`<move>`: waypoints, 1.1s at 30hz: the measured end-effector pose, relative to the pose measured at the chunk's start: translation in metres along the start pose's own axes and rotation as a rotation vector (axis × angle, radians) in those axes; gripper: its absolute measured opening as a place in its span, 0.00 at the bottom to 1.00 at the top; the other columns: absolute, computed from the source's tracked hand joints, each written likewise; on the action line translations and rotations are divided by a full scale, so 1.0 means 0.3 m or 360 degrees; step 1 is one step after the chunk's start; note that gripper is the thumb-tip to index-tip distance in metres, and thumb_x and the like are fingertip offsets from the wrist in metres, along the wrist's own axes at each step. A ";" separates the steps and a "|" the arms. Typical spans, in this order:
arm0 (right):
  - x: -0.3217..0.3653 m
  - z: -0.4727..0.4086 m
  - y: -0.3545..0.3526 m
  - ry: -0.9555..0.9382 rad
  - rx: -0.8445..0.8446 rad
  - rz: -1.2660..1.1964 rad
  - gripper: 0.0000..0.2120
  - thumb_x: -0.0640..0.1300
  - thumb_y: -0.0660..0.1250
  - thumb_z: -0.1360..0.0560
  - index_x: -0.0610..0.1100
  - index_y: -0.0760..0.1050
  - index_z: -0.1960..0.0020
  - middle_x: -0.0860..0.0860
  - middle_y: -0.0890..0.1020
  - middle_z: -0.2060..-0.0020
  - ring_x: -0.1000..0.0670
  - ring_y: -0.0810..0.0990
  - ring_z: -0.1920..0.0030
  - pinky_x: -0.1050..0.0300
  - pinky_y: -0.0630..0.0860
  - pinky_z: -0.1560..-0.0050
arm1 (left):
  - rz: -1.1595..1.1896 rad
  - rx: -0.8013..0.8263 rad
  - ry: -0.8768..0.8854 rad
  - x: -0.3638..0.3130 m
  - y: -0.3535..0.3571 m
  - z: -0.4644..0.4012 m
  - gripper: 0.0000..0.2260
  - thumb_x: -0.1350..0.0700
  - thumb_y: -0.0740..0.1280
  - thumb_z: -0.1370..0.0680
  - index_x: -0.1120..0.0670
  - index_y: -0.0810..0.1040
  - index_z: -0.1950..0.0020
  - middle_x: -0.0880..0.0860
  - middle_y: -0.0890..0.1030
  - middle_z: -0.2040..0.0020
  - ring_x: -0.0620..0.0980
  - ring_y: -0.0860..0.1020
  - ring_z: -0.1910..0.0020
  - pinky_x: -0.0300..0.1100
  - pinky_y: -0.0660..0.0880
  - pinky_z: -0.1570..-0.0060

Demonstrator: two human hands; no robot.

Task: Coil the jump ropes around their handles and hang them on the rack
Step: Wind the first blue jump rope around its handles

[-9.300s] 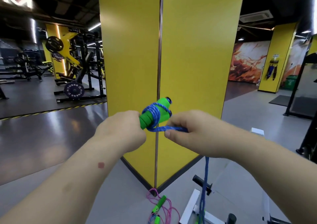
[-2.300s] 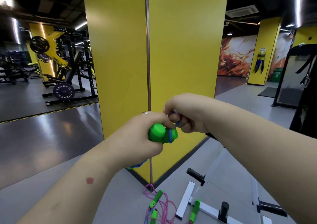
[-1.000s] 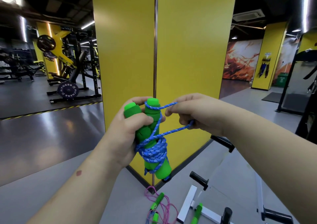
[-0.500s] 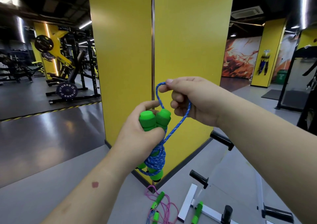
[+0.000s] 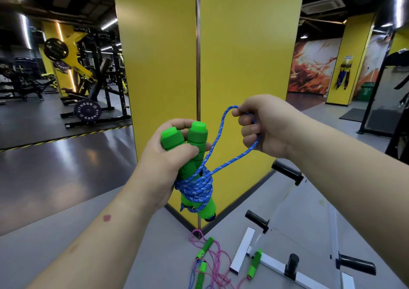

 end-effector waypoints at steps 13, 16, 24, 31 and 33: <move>0.015 0.026 0.023 -0.0130 0.0022 0.0152 0.08 0.43 0.63 0.19 0.41 0.79 0.51 0.50 0.76 0.70 0.55 0.68 0.75 0.62 0.69 0.75 | -0.0121 0.0049 0.0045 0.006 0.027 0.013 0.15 0.61 0.70 0.33 0.47 0.81 0.49 0.52 0.83 0.53 0.61 0.80 0.55 0.57 0.76 0.54; 0.011 0.027 0.030 -0.0089 0.0035 0.0110 0.07 0.41 0.61 0.18 0.41 0.77 0.51 0.48 0.82 0.65 0.54 0.67 0.74 0.63 0.65 0.76 | -0.0110 0.0046 0.0064 0.009 0.024 0.013 0.16 0.57 0.72 0.34 0.46 0.80 0.48 0.57 0.82 0.50 0.75 0.80 0.46 0.72 0.76 0.47; -0.001 0.025 0.039 -0.0113 0.0070 0.0272 0.05 0.41 0.61 0.18 0.41 0.75 0.50 0.48 0.86 0.61 0.55 0.63 0.73 0.63 0.59 0.76 | -0.0177 0.0117 0.0059 0.006 0.028 0.027 0.16 0.53 0.73 0.34 0.47 0.78 0.48 0.68 0.78 0.45 0.78 0.77 0.44 0.76 0.74 0.46; -0.018 0.034 0.059 -0.0105 0.0198 0.0500 0.08 0.45 0.62 0.17 0.44 0.76 0.52 0.49 0.86 0.60 0.56 0.67 0.72 0.64 0.62 0.77 | -0.0651 0.0325 0.0078 -0.001 0.041 0.048 0.11 0.57 0.72 0.32 0.48 0.80 0.51 0.50 0.81 0.58 0.48 0.76 0.61 0.48 0.73 0.58; -0.015 0.044 0.079 -0.0183 0.0283 0.0624 0.08 0.46 0.63 0.18 0.45 0.77 0.53 0.49 0.87 0.59 0.55 0.67 0.71 0.62 0.63 0.75 | -0.0737 0.0328 0.0060 0.005 0.045 0.049 0.12 0.57 0.72 0.32 0.49 0.81 0.50 0.54 0.81 0.55 0.48 0.76 0.60 0.48 0.73 0.58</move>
Point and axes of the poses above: each hand's wrist, its own z-axis away from the middle knuckle, its own y-axis out of the palm, x = y × z, the point moved 5 cm from there along -z, towards the middle knuckle
